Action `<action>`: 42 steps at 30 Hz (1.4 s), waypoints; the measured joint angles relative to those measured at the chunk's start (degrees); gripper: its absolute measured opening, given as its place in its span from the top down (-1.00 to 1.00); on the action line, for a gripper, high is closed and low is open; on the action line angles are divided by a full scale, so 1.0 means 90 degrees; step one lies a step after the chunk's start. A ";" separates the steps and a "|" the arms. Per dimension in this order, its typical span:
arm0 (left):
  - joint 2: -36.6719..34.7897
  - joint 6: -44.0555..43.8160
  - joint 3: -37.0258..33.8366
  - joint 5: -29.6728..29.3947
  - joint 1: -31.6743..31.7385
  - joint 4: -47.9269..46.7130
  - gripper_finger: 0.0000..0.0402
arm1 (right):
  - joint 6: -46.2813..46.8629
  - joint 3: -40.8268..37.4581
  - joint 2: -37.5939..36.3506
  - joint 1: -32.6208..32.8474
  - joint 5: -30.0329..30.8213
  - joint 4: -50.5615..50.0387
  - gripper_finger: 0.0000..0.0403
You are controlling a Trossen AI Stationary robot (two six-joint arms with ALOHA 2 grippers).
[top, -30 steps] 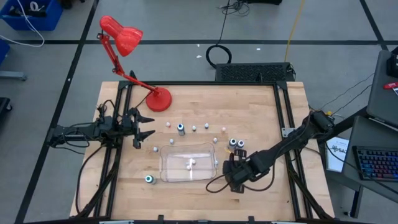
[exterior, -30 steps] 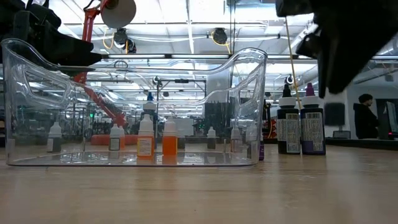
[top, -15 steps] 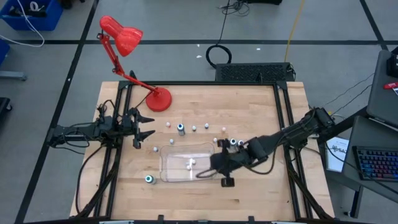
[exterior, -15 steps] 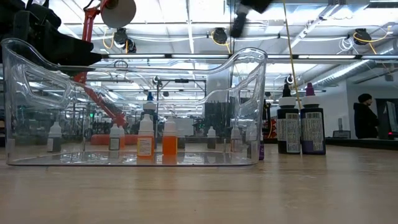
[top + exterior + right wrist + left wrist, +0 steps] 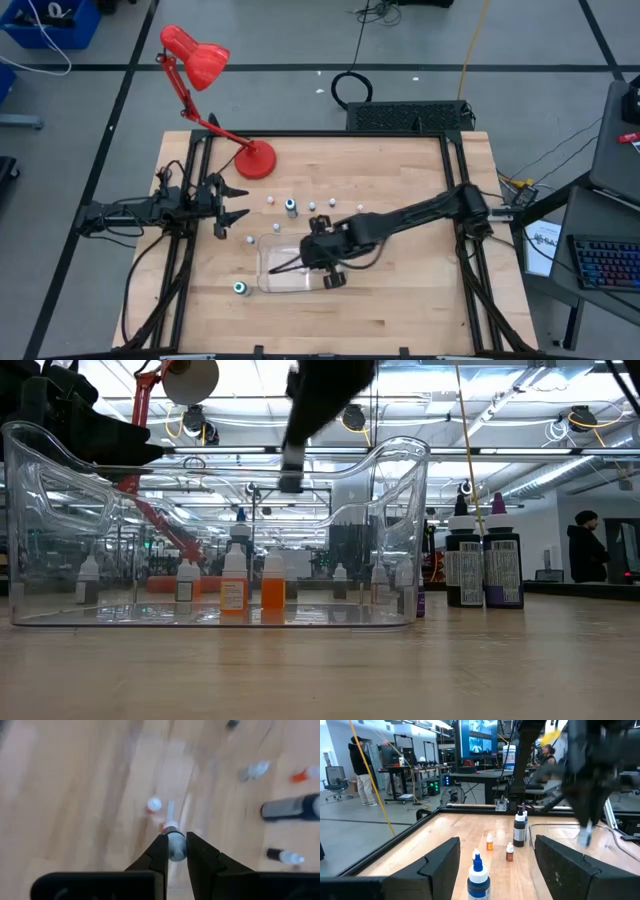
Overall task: Pick & Place food coloring
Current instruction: Put the small black food coloring into the bin
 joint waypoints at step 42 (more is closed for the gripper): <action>-0.0002 0.0000 -0.0002 0.0000 0.0000 0.0002 -0.28 | 0.0186 -0.0620 0.0911 -0.0086 -0.0663 0.0733 0.81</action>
